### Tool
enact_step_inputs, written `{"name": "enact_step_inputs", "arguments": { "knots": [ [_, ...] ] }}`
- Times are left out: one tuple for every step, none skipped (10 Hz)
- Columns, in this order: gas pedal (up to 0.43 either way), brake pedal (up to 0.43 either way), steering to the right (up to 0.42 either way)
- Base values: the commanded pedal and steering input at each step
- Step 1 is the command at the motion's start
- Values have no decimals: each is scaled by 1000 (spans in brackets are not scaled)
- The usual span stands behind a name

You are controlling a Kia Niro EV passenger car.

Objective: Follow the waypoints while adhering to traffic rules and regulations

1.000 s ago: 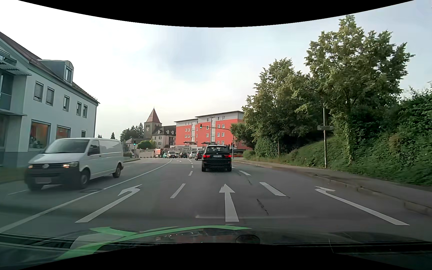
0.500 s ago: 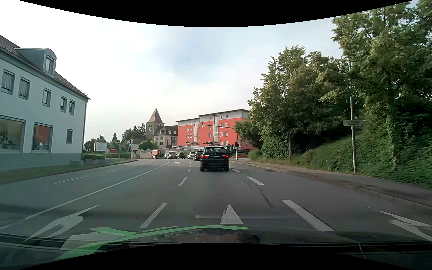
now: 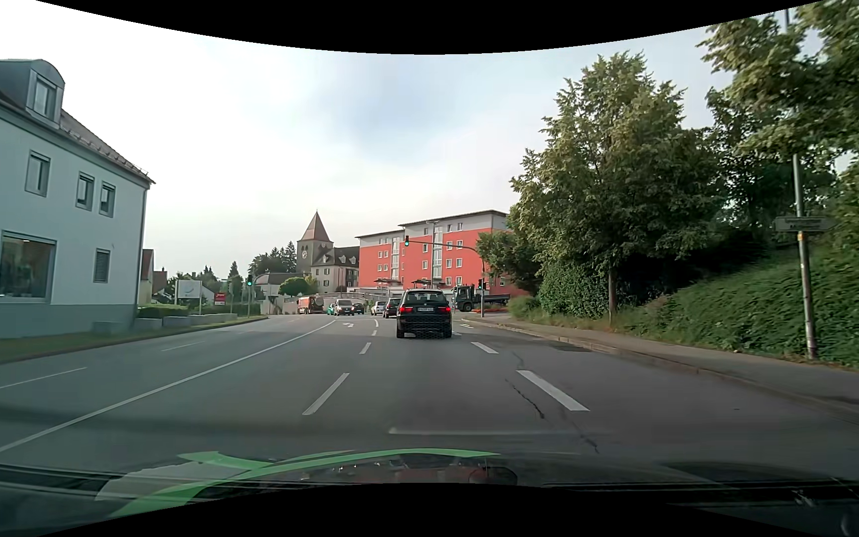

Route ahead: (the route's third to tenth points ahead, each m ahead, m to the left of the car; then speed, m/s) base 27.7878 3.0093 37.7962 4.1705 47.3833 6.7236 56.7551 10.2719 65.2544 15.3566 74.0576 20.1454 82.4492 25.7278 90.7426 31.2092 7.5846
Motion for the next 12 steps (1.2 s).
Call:
{"name": "enact_step_inputs", "arguments": {
  "knots": [
    [209, 0, -32],
    [209, 0, -35],
    [220, 0, -36],
    [228, 0, -37],
    [240, 0, -37],
    [240, 0, -37],
    [248, 0, -37],
    [248, 0, -37],
    [248, 0, -36],
    [248, 0, -35],
    [240, 0, -32],
    [240, 0, -31]
  ]
}}
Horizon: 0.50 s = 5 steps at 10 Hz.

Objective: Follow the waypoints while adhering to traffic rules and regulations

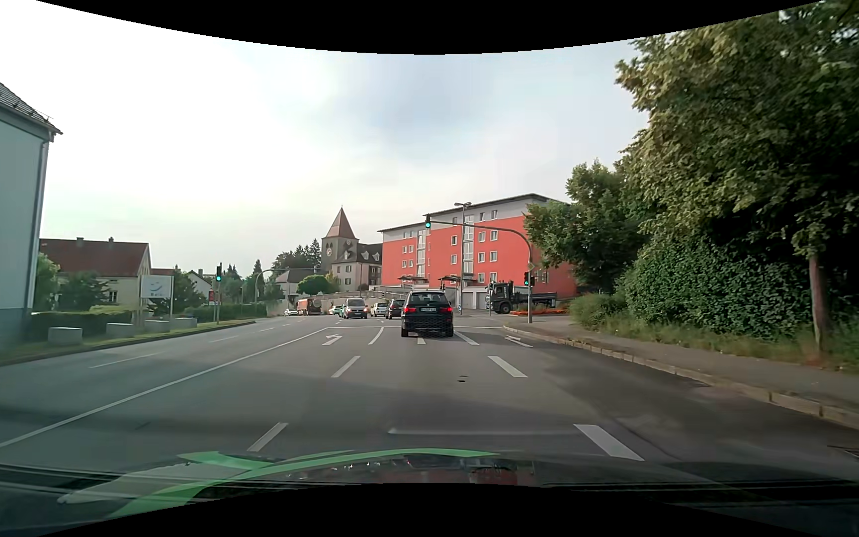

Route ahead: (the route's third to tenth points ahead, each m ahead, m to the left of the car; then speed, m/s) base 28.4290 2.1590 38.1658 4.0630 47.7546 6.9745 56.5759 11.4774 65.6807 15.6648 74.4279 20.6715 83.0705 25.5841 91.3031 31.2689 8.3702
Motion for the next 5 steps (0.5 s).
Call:
{"name": "enact_step_inputs", "arguments": {
  "knots": [
    [240, 0, -31],
    [220, 0, -31],
    [189, 0, -30],
    [189, 0, -29],
    [189, 0, -29]
  ]
}}
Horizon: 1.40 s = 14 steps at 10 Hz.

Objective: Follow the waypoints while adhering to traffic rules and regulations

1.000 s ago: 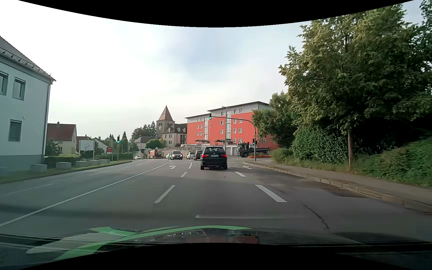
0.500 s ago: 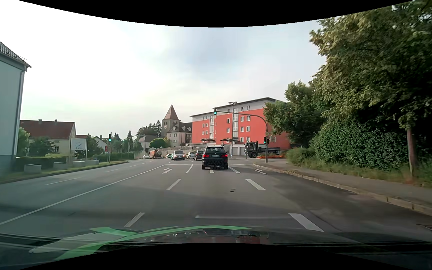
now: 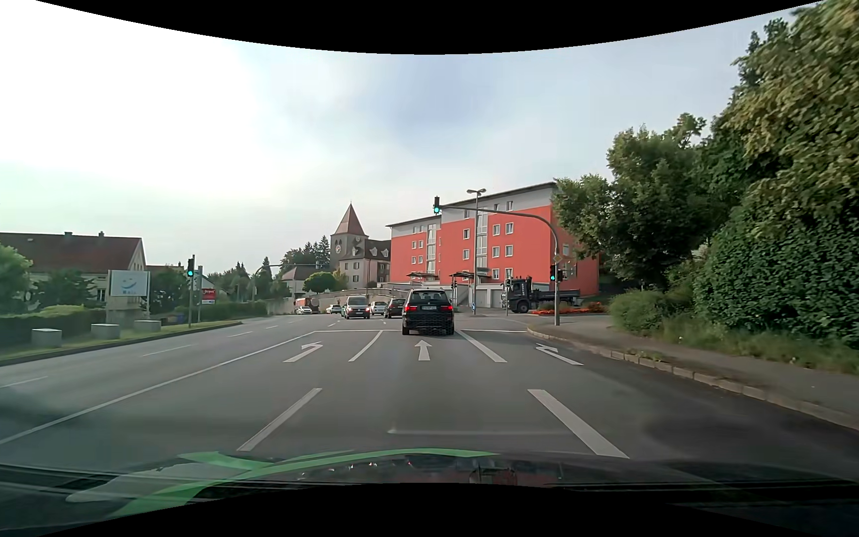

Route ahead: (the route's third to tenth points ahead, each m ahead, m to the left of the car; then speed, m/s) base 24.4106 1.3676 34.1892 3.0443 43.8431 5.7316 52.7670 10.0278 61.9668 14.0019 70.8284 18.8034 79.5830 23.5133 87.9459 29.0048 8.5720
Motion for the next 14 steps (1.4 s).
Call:
{"name": "enact_step_inputs", "arguments": {
  "knots": [
    [189, 0, -29],
    [189, 0, -29],
    [189, 0, -29],
    [189, 0, -28],
    [189, 0, -27],
    [189, 0, -27],
    [189, 0, -27],
    [169, 0, -27],
    [138, 0, -27],
    [138, 0, -27],
    [130, 0, -27],
    [130, 0, -26],
    [130, 0, -26],
    [130, 0, -26]
  ]
}}
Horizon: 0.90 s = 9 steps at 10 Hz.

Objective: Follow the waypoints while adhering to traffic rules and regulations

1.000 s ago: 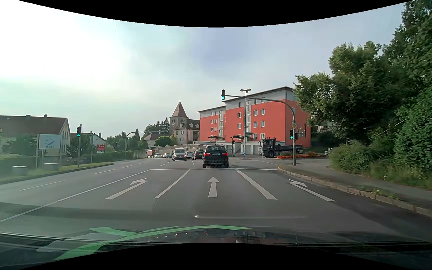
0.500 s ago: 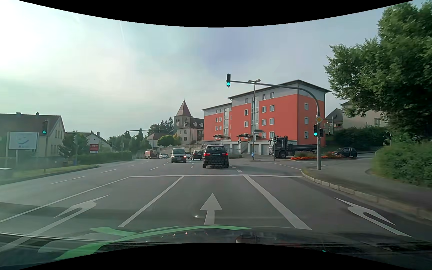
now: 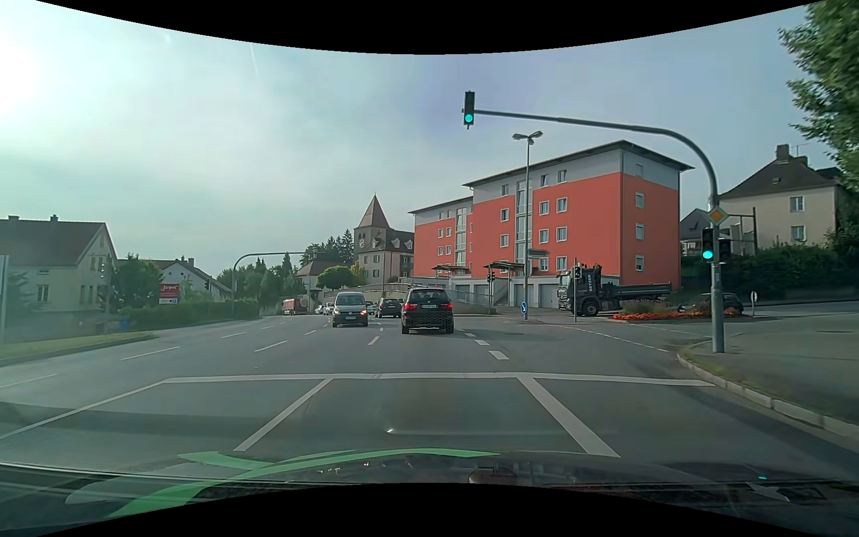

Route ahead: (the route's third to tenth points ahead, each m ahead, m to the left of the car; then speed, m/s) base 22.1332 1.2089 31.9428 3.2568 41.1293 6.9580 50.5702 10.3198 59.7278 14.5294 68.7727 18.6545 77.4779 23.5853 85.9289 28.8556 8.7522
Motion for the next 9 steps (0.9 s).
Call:
{"name": "enact_step_inputs", "arguments": {
  "knots": [
    [130, 0, -26],
    [138, 0, -26],
    [150, 0, -27],
    [157, 0, -27],
    [157, 0, -27],
    [157, 0, -27],
    [169, 0, -28],
    [169, 0, -29],
    [169, 0, -30]
  ]
}}
